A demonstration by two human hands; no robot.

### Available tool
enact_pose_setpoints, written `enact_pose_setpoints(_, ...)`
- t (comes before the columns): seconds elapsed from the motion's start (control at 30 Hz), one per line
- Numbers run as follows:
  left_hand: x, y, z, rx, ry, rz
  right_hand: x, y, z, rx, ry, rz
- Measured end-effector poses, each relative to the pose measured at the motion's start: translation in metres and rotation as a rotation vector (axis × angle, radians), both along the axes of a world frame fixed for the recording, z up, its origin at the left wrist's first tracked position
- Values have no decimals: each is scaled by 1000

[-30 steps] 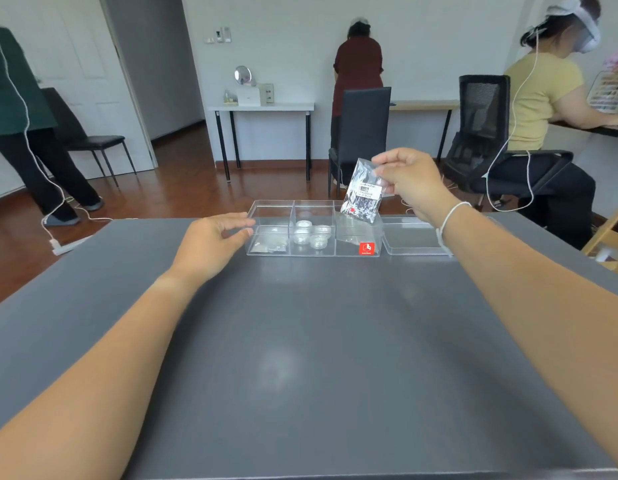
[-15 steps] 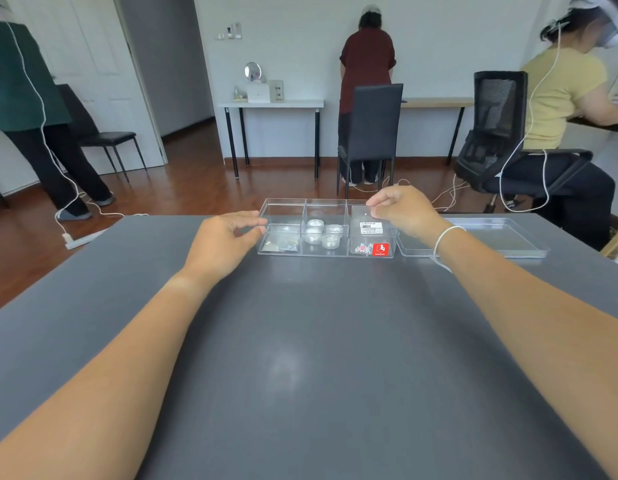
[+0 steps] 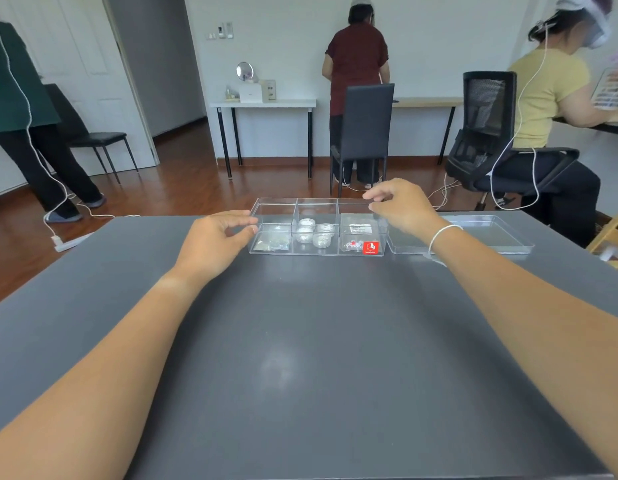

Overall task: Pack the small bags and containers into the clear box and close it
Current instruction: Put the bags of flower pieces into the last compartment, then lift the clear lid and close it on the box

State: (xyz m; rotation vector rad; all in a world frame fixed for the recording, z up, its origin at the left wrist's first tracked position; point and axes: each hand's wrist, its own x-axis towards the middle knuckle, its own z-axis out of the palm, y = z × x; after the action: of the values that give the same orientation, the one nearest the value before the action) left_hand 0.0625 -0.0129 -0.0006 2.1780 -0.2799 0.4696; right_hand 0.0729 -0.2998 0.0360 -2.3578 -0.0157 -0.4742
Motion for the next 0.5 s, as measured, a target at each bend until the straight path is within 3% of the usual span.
enact_pose_setpoints(0.27, -9, -3, 7, 87, -27, 20, -41, -46, -7, 36, -73, -41)
enact_pose_setpoints(0.5, -36, -38, 23, 214, -232, 42, -84, -110, -19, -46, -76, -169)
